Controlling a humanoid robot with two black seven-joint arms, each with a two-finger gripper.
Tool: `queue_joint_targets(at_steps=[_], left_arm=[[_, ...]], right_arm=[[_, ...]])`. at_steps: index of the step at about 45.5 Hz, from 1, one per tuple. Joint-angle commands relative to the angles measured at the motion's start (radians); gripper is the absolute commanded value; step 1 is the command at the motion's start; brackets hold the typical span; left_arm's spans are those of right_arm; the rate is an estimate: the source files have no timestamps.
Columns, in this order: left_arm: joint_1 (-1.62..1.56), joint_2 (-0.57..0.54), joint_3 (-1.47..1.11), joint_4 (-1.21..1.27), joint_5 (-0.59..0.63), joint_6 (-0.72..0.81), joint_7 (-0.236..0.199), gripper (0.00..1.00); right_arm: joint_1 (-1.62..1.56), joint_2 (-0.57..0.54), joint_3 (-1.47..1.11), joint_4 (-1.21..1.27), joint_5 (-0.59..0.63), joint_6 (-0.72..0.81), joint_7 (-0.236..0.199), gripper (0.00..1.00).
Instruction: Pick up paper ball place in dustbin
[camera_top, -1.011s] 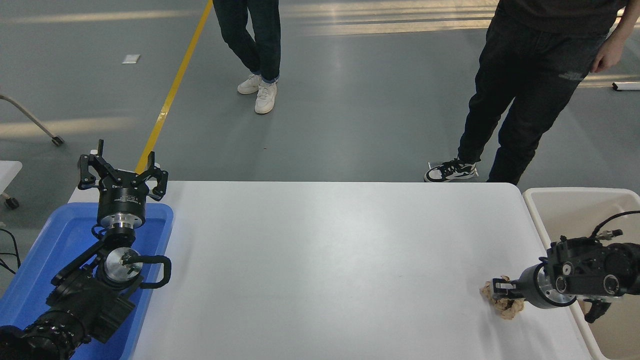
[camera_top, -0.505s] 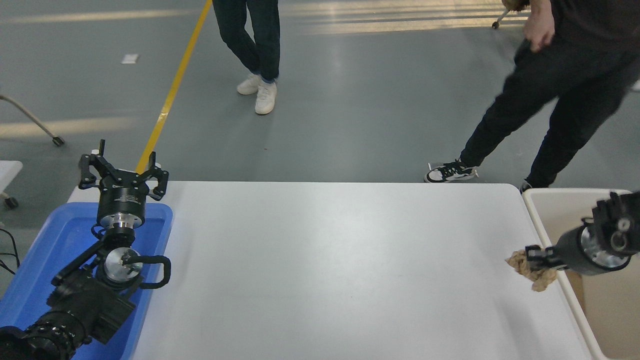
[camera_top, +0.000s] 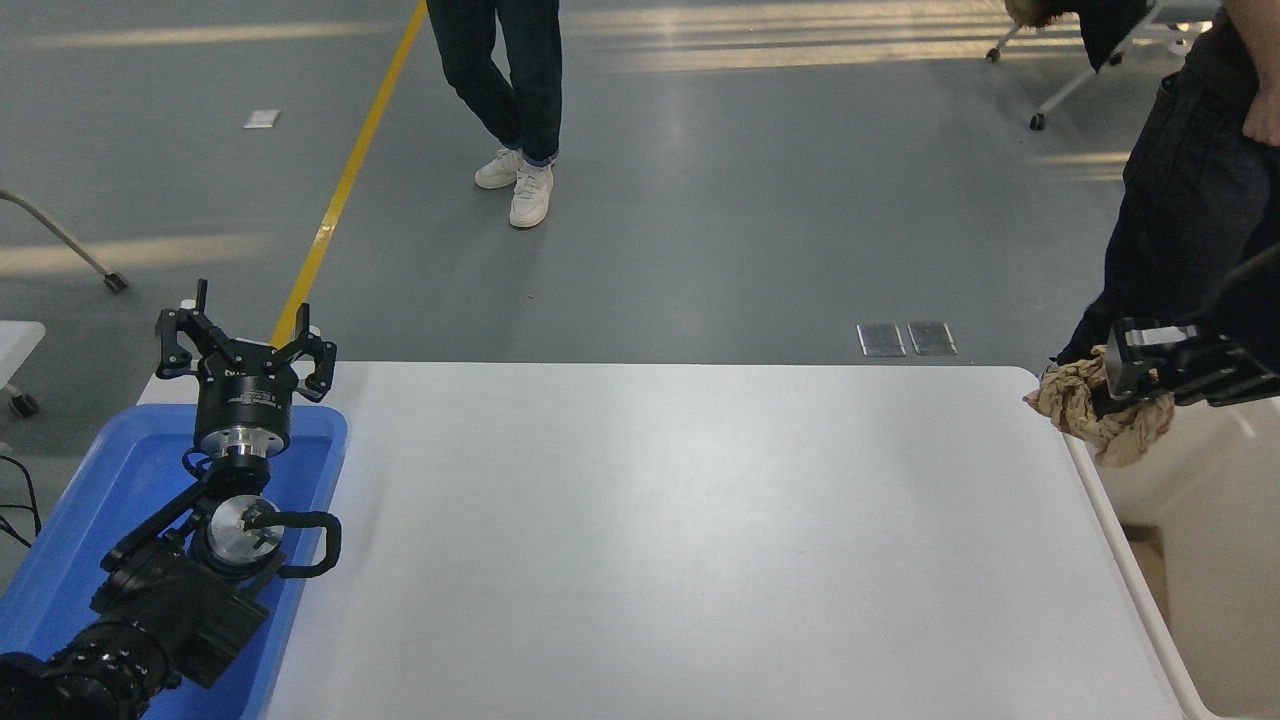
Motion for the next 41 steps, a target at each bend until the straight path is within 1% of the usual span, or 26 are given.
queue_joint_targets(at_steps=[1,5,10,15,19,23,27,29,32,36,37,41], left_arm=[[0.0,0.0,0.0,0.0,0.0,0.0,0.0,0.99],[0.0,0.0,0.0,0.0,0.0,0.0,0.0,0.99],[0.0,0.0,0.0,0.0,0.0,0.0,0.0,0.99],[0.0,0.0,0.0,0.0,-0.002,0.0,0.0,0.99],[0.0,0.0,0.0,0.0,-0.002,0.0,0.0,0.99],[0.0,0.0,0.0,0.0,-0.002,0.0,0.0,0.99],[0.0,0.0,0.0,0.0,-0.002,0.0,0.0,0.99],[0.0,0.0,0.0,0.0,-0.002,0.0,0.0,0.99],[0.0,0.0,0.0,0.0,-0.002,0.0,0.0,0.99],[0.0,0.0,0.0,0.0,-0.002,0.0,0.0,0.99],[0.0,0.0,0.0,0.0,-0.002,0.0,0.0,0.99],[0.0,0.0,0.0,0.0,-0.002,0.0,0.0,0.99]], right_arm=[[0.034,-0.004,-0.031,-0.035,-0.051,0.029,0.003,0.0],[0.016,-0.033,-0.063,-0.079,-0.149,0.015,0.003,0.0],[-0.073,-0.122,-0.069,-0.179,-0.292,-0.04,0.005,0.0],[-0.202,-0.197,-0.051,-0.331,-0.442,-0.103,0.009,0.0],[-0.355,-0.242,-0.029,-0.463,-0.49,-0.201,0.011,0.0],[-0.571,-0.251,0.006,-0.625,-0.49,-0.333,0.012,0.0],[-0.814,-0.251,0.096,-0.794,-0.482,-0.446,0.012,0.0],[-0.938,-0.243,0.172,-0.872,-0.466,-0.48,0.011,0.0],[-1.122,-0.229,0.322,-0.978,-0.417,-0.492,0.009,0.0],[-1.355,-0.165,0.506,-1.116,-0.341,-0.491,0.005,0.0],[-1.427,-0.128,0.556,-1.179,-0.314,-0.492,0.005,0.0],[-1.573,-0.03,0.638,-1.337,-0.228,-0.492,0.005,0.0]])
